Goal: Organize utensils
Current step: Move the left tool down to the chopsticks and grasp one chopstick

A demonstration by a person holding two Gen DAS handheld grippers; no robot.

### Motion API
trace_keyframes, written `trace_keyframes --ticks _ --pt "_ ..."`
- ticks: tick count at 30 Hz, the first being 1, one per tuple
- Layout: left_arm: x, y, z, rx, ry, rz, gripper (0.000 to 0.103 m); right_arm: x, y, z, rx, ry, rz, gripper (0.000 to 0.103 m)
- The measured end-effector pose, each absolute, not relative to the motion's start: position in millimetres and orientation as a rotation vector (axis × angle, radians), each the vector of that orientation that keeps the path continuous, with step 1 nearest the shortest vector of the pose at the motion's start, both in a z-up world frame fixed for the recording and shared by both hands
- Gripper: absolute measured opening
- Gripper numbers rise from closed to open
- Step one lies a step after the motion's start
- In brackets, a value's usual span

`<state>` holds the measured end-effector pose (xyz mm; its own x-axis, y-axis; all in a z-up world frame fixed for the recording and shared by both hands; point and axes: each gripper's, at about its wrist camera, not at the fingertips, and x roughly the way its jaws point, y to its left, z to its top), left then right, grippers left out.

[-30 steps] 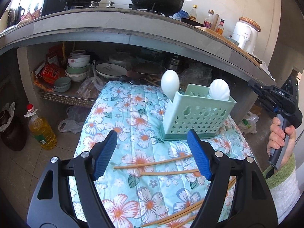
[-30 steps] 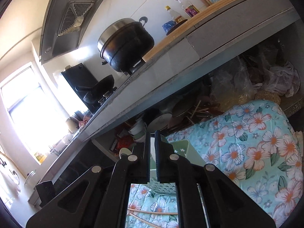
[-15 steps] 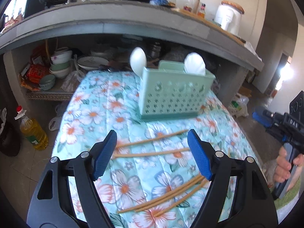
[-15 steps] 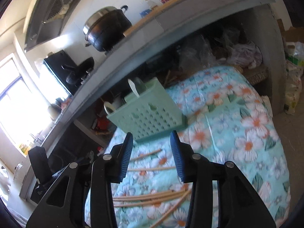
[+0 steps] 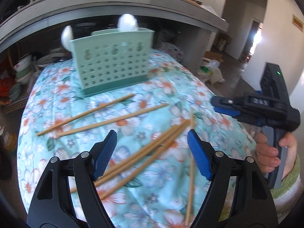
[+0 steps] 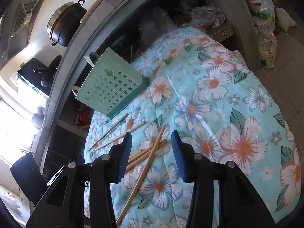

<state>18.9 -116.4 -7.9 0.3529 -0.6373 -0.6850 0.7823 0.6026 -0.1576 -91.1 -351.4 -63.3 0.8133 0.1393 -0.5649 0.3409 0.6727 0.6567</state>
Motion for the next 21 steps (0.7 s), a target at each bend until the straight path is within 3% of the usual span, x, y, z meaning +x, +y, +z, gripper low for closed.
trace_keyframes --ticks 6,12,17,21 --pt "-18 -152 -25 0.357 0.777 -1.018 0.061 -93 -362 -70 0.866 0.648 -0.116 0.044" --pt "-42 -186 -55 0.598 0.781 -1.007 0.036 -93 -367 -78 0.894 0.648 -0.097 0.044" --pt "-49 -196 -72 0.732 0.761 -0.949 0.009 -92 -367 -82 0.908 0.653 -0.072 0.044" --pt "-53 -191 -70 0.782 0.76 -0.96 0.005 -94 -369 -84 0.915 0.647 -0.062 0.044"
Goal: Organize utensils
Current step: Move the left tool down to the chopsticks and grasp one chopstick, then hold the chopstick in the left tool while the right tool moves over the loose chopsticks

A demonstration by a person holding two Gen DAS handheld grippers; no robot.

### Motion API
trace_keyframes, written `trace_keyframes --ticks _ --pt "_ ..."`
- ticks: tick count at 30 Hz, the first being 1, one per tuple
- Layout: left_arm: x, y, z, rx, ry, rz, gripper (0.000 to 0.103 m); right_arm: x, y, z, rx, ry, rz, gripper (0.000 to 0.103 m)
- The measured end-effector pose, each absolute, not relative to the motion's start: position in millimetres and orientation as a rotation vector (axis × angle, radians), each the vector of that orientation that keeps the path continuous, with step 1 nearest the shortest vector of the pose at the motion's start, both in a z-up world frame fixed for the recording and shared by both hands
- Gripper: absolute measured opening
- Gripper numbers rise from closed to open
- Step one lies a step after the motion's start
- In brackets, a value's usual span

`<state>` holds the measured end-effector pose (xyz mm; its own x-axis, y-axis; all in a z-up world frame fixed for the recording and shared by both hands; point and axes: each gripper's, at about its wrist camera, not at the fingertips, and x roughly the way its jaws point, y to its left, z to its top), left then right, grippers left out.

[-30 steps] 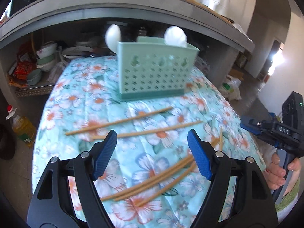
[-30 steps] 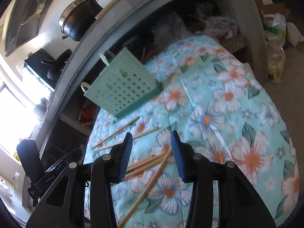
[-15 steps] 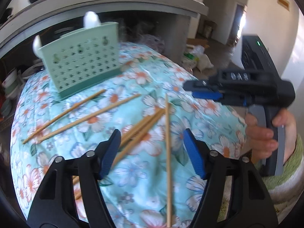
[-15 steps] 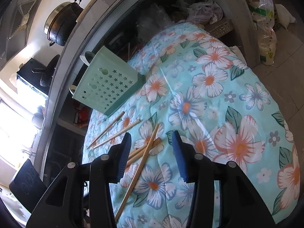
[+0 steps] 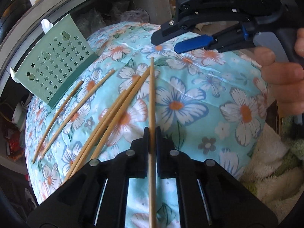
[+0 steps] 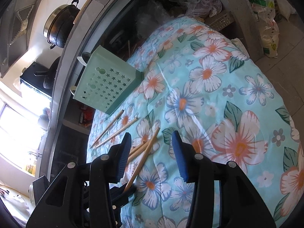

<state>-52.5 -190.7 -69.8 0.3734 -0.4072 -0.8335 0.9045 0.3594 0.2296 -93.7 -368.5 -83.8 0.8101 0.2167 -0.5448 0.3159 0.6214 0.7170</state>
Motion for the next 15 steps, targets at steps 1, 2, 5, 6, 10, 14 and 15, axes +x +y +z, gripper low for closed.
trace_keyframes --ticks 1,2,5,6,10,14,15 --pt "-54 -186 -68 0.797 0.77 -0.971 0.005 -94 -369 -84 0.918 0.646 -0.058 0.044" --pt "-54 -183 -67 0.806 0.783 -0.979 0.005 -95 -369 -83 0.919 0.643 -0.055 0.044" --pt "-53 -172 -68 0.814 0.845 -0.991 0.005 -97 -369 -82 0.917 0.634 -0.045 0.044" --pt "-52 -169 -67 0.807 0.862 -0.995 0.005 -97 -369 -82 0.917 0.632 -0.042 0.044" --pt "-44 -168 -65 0.745 0.909 -1.003 0.006 -97 -370 -85 0.928 0.637 -0.035 0.044" --pt "-30 -175 -63 0.662 0.975 -1.02 0.009 -97 -369 -85 0.932 0.636 -0.028 0.044" --pt "-29 -177 -64 0.65 0.99 -1.019 0.009 -97 -369 -85 0.933 0.635 -0.027 0.044"
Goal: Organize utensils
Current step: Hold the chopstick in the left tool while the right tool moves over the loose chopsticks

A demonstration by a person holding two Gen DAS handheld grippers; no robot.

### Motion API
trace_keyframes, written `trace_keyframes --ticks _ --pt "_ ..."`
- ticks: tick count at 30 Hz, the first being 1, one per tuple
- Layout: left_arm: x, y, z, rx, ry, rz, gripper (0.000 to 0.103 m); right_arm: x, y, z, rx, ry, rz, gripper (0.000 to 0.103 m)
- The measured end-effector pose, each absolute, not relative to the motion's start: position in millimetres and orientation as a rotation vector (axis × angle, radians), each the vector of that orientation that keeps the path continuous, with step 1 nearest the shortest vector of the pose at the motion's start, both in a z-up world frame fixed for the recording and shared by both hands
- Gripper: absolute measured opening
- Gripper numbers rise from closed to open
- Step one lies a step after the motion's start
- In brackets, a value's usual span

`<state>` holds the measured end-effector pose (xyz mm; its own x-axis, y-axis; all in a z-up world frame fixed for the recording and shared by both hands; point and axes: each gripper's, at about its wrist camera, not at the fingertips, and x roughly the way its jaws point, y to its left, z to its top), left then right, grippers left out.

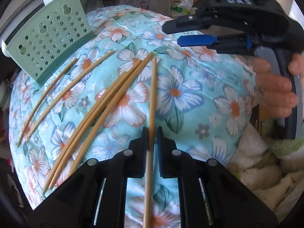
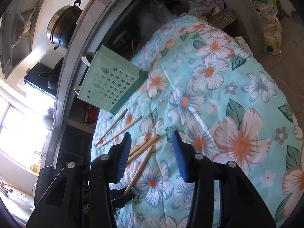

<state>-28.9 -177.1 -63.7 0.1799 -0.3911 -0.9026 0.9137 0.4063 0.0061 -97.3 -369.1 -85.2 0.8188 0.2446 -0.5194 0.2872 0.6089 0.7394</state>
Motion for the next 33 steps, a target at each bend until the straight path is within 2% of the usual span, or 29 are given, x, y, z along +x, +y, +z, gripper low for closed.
trace_keyframes --ticks 29,33 --pt "4 -252 -75 0.603 1.032 -1.026 0.008 -101 -390 -104 1.048 0.605 -0.052 0.044" --pt "6 -251 -74 0.58 1.035 -1.021 0.006 -105 -394 -103 1.065 0.584 -0.059 0.044"
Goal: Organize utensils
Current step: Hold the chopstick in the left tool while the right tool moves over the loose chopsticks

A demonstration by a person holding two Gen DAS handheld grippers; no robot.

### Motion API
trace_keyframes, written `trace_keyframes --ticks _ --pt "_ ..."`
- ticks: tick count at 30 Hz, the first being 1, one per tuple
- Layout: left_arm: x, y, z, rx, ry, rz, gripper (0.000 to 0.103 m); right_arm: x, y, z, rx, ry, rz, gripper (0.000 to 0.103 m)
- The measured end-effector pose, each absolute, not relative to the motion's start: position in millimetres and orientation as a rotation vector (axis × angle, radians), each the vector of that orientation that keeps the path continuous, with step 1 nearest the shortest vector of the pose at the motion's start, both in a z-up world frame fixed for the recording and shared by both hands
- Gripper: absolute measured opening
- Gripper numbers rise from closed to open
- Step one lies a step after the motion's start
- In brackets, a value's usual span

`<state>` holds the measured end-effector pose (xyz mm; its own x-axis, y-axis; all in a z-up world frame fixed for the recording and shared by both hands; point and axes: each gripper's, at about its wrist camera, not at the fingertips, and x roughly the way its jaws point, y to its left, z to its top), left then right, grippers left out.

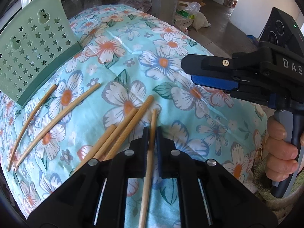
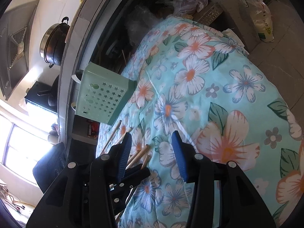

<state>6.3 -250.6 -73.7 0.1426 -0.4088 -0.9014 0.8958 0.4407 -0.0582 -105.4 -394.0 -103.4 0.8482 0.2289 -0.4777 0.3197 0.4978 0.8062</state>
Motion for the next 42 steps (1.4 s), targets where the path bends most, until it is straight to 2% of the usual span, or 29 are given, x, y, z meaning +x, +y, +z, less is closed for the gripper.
trace_keyframes --ticks 15,25,32,35,42 --pt "22 -197 -22 0.388 0.959 -0.974 0.004 -123 -396 -89 1.109 0.496 -0.031 0.044" --pt "41 -134 16 0.183 0.849 -0.883 0.004 -93 -357 -109 1.185 0.651 0.087 0.041" --pt "56 -110 14 0.058 0.86 -0.879 0.004 -78 -353 -127 1.251 0.69 0.035 0.04" --pt "60 -106 12 0.033 0.867 -0.892 0.004 -70 -354 -127 1.258 0.686 0.014 0.037" --pt "64 -97 12 0.012 0.844 -0.903 0.004 -60 -358 -135 1.287 0.678 -0.037 0.021"
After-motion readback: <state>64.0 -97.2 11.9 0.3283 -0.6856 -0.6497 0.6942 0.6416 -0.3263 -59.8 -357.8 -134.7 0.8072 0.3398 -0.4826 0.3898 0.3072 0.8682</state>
